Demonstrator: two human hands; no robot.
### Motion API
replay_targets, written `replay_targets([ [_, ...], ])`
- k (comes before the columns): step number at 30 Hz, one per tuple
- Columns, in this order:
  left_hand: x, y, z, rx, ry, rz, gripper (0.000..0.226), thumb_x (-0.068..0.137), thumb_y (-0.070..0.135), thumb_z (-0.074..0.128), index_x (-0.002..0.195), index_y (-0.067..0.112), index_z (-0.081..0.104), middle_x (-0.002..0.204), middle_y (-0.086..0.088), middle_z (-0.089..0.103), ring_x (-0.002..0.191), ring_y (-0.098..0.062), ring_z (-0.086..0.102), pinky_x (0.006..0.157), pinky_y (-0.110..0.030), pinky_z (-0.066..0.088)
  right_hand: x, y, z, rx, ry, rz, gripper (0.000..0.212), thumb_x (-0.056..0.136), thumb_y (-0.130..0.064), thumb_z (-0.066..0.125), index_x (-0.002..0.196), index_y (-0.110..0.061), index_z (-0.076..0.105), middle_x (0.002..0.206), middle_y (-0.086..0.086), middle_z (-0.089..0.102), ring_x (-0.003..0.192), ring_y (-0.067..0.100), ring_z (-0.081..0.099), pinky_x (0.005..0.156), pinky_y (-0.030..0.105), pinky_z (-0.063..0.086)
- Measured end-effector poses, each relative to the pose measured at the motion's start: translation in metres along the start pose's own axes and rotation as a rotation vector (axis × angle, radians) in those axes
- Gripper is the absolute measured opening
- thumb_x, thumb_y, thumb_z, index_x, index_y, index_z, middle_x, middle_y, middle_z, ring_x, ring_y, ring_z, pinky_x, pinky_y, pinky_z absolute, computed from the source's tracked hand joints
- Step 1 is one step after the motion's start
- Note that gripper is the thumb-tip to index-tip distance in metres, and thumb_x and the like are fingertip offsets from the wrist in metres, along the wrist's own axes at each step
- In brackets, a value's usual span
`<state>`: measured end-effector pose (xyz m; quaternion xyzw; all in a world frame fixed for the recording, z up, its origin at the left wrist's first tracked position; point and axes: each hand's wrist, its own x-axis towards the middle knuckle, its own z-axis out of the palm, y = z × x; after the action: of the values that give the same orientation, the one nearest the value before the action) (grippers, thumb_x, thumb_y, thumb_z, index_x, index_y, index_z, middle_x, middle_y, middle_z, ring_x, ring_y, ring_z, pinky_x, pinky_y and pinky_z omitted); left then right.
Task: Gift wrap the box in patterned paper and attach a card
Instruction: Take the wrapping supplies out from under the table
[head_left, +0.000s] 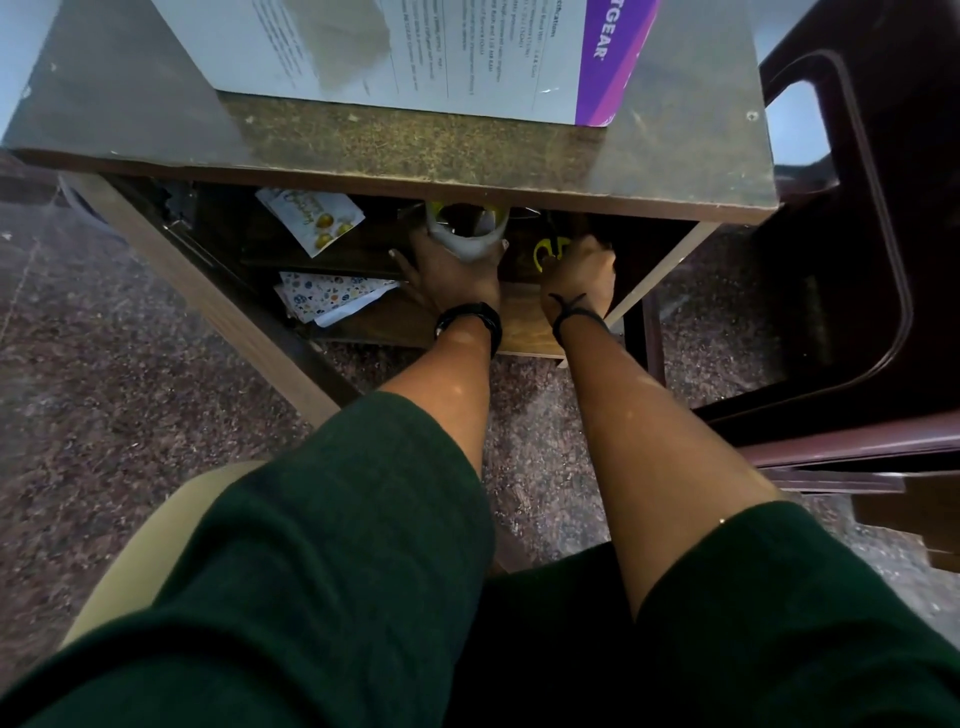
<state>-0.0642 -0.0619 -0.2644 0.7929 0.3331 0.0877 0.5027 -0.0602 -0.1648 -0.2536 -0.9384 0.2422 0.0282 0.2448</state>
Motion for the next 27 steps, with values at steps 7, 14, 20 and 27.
replay_targets([
  [7, 0.002, 0.005, -0.009, -0.037, -0.059, -0.042, 0.094, 0.050, 0.042, 0.088, 0.130, 0.017, 0.046, 0.130, -0.003, 0.054, 0.126, -0.024, 0.046, 0.103, -0.042, 0.042, -0.004, 0.009, -0.011, 0.026, -0.043, 0.036, 0.035, 0.087, -0.029, 0.063, 0.112, -0.005, 0.062, 0.121, 0.015, 0.057, 0.110, 0.031, 0.056, 0.078, 0.029, 0.046],
  [14, -0.021, 0.015, -0.027, -0.052, -0.138, -0.111, 0.079, 0.059, 0.028, 0.089, 0.127, 0.008, 0.054, 0.129, -0.010, 0.057, 0.119, -0.025, 0.053, 0.098, -0.028, 0.044, -0.017, 0.004, -0.035, 0.214, -0.141, 0.167, 0.036, 0.080, -0.021, 0.070, 0.111, -0.005, 0.062, 0.107, 0.010, 0.067, 0.103, 0.025, 0.064, 0.075, 0.021, 0.048],
  [20, -0.060, 0.029, -0.059, 0.096, -0.317, -0.254, 0.078, 0.066, 0.033, 0.084, 0.131, 0.008, 0.051, 0.135, -0.011, 0.052, 0.124, -0.027, 0.049, 0.103, -0.033, 0.042, -0.054, 0.008, -0.057, 0.500, -0.188, 0.390, 0.044, 0.072, -0.011, 0.078, 0.112, -0.006, 0.061, 0.108, 0.009, 0.063, 0.096, 0.024, 0.066, 0.064, 0.033, 0.060],
  [27, -0.111, 0.057, -0.098, -0.083, -0.368, -0.417, 0.085, 0.060, 0.026, 0.089, 0.131, 0.008, 0.047, 0.131, -0.009, 0.054, 0.115, -0.026, 0.057, 0.093, -0.035, 0.051, -0.098, 0.027, -0.095, 0.714, -0.243, 0.485, 0.029, 0.078, 0.005, 0.067, 0.103, -0.003, 0.056, 0.114, 0.012, 0.063, 0.083, 0.024, 0.067, 0.038, 0.020, 0.048],
])
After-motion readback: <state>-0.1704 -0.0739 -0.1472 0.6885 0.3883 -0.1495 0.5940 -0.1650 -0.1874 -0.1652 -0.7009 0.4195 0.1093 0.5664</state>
